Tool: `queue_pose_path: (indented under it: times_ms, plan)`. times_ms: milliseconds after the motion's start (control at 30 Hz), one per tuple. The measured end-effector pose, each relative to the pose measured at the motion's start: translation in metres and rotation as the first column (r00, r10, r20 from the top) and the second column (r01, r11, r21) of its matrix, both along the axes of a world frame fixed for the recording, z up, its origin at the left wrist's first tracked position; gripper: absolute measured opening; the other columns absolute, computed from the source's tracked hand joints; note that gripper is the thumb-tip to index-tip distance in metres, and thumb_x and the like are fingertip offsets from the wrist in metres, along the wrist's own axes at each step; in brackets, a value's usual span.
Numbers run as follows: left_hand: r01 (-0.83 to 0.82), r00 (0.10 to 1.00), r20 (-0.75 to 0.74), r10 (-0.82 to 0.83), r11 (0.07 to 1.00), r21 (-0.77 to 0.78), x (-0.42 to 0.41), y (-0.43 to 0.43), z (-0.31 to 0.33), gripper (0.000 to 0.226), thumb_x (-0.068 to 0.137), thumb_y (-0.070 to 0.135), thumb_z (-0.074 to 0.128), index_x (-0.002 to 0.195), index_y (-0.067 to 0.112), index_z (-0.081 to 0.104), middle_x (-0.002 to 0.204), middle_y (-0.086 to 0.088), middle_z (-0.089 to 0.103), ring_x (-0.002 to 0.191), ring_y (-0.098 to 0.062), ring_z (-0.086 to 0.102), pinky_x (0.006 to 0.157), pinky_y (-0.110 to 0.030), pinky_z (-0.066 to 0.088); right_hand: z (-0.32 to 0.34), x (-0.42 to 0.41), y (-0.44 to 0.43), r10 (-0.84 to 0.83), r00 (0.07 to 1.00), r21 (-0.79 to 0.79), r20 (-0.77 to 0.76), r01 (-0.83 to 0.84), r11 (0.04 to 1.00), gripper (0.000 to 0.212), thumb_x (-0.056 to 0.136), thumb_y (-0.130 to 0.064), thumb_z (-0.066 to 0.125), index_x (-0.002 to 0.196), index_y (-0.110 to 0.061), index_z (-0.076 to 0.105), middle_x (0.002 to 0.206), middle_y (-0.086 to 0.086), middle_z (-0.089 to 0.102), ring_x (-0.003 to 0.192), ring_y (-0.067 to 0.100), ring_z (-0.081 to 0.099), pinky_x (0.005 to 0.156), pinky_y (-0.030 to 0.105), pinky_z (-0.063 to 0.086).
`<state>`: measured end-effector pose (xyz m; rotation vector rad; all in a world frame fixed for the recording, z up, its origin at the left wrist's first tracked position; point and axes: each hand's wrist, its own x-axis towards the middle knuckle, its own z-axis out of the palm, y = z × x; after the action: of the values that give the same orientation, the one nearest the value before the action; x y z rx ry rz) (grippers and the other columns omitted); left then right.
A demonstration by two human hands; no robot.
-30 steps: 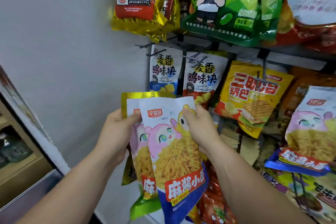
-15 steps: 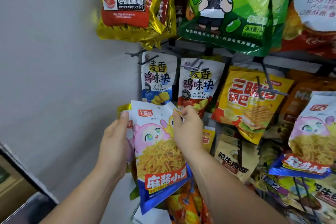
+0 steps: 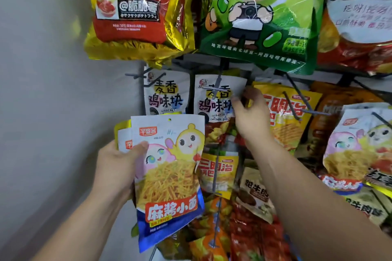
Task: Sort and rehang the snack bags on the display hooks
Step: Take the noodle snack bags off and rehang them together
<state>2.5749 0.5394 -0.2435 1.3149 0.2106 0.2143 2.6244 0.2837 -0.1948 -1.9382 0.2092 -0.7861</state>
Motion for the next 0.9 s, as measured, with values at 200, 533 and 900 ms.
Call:
queue_pose_path:
  times_ms: [200,533,900]
  plan:
    - [-0.010,1.000,-0.010,0.011,0.989,0.149,0.016,0.000,-0.004,0.010,0.092,0.006,0.072,0.099,0.012,0.074,0.085,-0.006,0.081,0.073,-0.028,0.078,0.070,-0.046,0.063,0.016,0.033,-0.015,-0.035,0.998,-0.320,-0.052,0.017,0.947,0.073,0.095,-0.022,0.067,0.158,-0.014,0.033,0.162,0.009,0.038,0.146,0.027,0.041,0.110,0.027,0.037]
    - [0.005,1.000,-0.023,-0.002,0.991,0.134,0.018,-0.011,-0.005,0.011,0.093,0.008,0.071,0.104,0.012,0.072,0.087,-0.006,0.081,0.074,-0.029,0.079,0.064,-0.042,0.063,0.018,0.040,-0.021,0.011,0.992,-0.236,-0.127,-0.041,0.971,0.015,0.092,-0.029,0.070,0.089,-0.015,0.070,0.089,0.014,0.074,0.085,0.034,0.069,0.066,0.036,0.048]
    - [-0.069,0.998,0.012,0.068,0.988,0.140,0.005,0.006,-0.009,0.010,0.093,0.006,0.071,0.098,0.014,0.073,0.080,-0.002,0.080,0.062,-0.019,0.076,0.046,-0.028,0.056,0.003,0.000,0.001,0.172,0.985,-0.235,-0.001,-0.168,0.957,0.027,0.107,-0.023,0.050,0.127,-0.008,0.058,0.101,-0.001,0.057,0.089,0.020,0.055,0.067,0.028,0.034]
